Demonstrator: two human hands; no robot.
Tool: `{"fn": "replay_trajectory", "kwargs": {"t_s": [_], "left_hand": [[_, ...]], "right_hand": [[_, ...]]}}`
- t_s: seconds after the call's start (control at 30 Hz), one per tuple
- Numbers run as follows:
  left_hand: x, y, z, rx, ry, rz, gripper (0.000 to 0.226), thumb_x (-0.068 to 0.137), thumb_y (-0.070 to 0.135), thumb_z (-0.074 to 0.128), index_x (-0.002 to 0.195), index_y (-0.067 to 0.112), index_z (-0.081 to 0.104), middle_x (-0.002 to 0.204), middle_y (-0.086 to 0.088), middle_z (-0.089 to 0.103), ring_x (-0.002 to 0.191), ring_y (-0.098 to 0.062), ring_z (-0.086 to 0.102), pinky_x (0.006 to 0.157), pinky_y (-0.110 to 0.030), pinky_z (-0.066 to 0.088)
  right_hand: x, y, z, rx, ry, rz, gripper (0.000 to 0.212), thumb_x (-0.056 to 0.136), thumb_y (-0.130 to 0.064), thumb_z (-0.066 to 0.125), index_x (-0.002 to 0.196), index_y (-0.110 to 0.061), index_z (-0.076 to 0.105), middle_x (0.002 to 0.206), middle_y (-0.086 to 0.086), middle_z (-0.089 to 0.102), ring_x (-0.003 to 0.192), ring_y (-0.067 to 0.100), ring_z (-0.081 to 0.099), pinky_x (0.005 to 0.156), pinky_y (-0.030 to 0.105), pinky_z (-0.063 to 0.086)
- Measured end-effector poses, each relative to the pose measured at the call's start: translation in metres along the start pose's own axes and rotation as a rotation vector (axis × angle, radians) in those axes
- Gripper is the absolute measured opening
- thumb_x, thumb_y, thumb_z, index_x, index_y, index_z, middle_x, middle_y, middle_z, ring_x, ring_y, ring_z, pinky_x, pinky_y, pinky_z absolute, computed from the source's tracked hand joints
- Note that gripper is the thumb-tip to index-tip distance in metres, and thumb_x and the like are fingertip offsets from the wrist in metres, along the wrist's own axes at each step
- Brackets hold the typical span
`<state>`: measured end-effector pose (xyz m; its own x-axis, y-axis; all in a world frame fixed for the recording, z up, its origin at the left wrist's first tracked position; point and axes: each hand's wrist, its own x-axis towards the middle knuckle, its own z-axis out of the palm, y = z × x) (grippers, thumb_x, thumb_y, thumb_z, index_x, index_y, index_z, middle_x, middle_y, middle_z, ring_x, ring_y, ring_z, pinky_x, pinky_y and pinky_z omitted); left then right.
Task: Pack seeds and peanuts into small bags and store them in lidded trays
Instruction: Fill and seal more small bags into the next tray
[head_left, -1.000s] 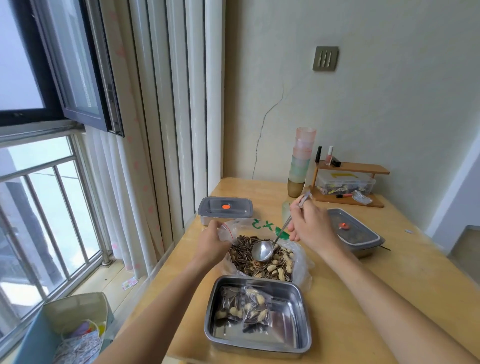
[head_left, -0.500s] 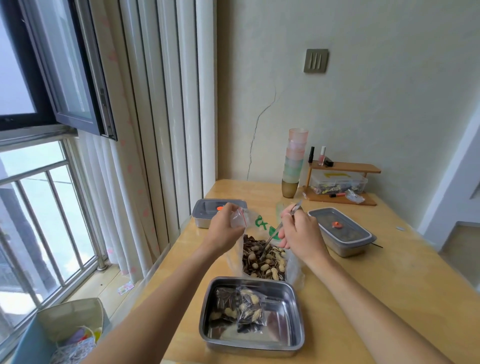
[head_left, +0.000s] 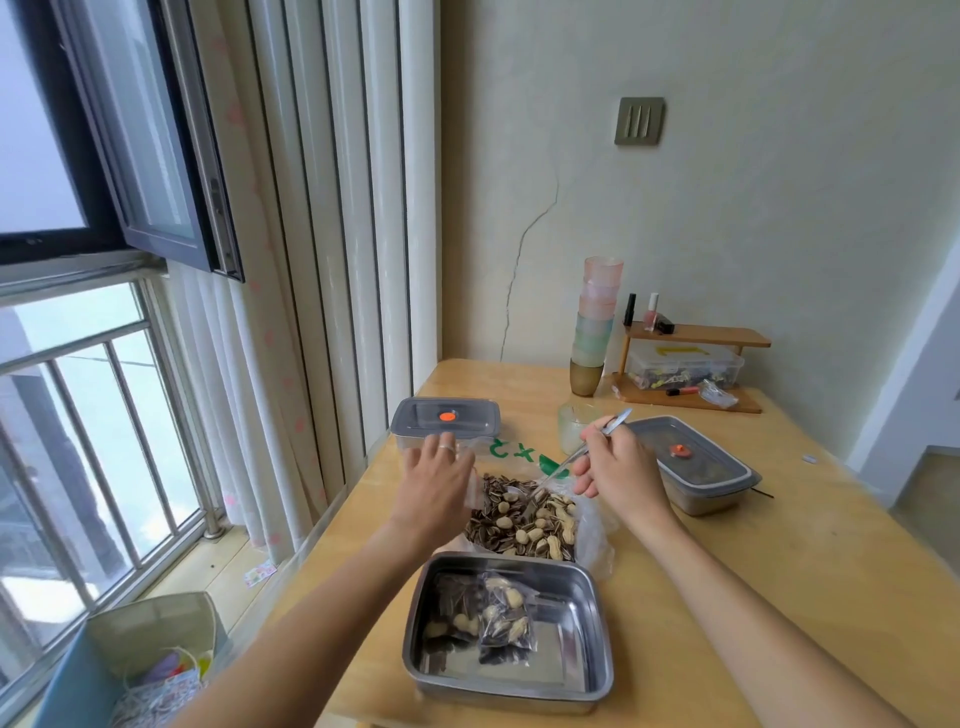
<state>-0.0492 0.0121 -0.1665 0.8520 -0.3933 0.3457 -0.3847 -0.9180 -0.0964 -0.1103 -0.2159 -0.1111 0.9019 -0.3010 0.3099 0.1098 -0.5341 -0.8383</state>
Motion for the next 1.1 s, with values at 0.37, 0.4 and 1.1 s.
{"fn": "replay_trajectory", "kwargs": {"t_s": [0.37, 0.4, 1.1], "left_hand": [[0.014, 0.021, -0.004, -0.269, -0.415, -0.05, 0.088, 0.093, 0.061, 0.058, 0.148, -0.002, 0.029, 0.136, -0.014, 0.058, 0.13, -0.034, 0.051, 0.118, -0.055, 0.027], [0.015, 0.022, -0.005, -0.297, -0.428, -0.05, 0.095, 0.092, 0.068, 0.055, 0.149, -0.003, 0.029, 0.142, -0.015, 0.054, 0.134, -0.034, 0.048, 0.12, -0.057, 0.024], [0.039, 0.027, -0.005, -0.591, -0.317, -0.08, 0.043, 0.1, 0.049, 0.06, 0.072, 0.018, 0.052, 0.072, 0.002, 0.056, 0.065, -0.012, 0.053, 0.057, -0.022, 0.038]], "right_hand": [[0.006, 0.004, -0.016, -0.007, 0.092, 0.062, 0.028, 0.109, -0.023, 0.04, 0.099, -0.006, 0.06, 0.067, 0.005, 0.073, 0.05, 0.018, 0.07, 0.046, 0.016, 0.047], [0.007, 0.005, -0.017, -0.008, 0.1, 0.066, 0.028, 0.109, -0.024, 0.04, 0.099, -0.007, 0.06, 0.067, 0.005, 0.073, 0.05, 0.017, 0.07, 0.047, 0.016, 0.047], [0.015, -0.031, -0.017, -0.017, 0.143, -0.224, 0.028, 0.109, -0.017, 0.041, 0.092, -0.006, 0.06, 0.069, 0.008, 0.07, 0.049, 0.014, 0.065, 0.049, 0.019, 0.049]]}}
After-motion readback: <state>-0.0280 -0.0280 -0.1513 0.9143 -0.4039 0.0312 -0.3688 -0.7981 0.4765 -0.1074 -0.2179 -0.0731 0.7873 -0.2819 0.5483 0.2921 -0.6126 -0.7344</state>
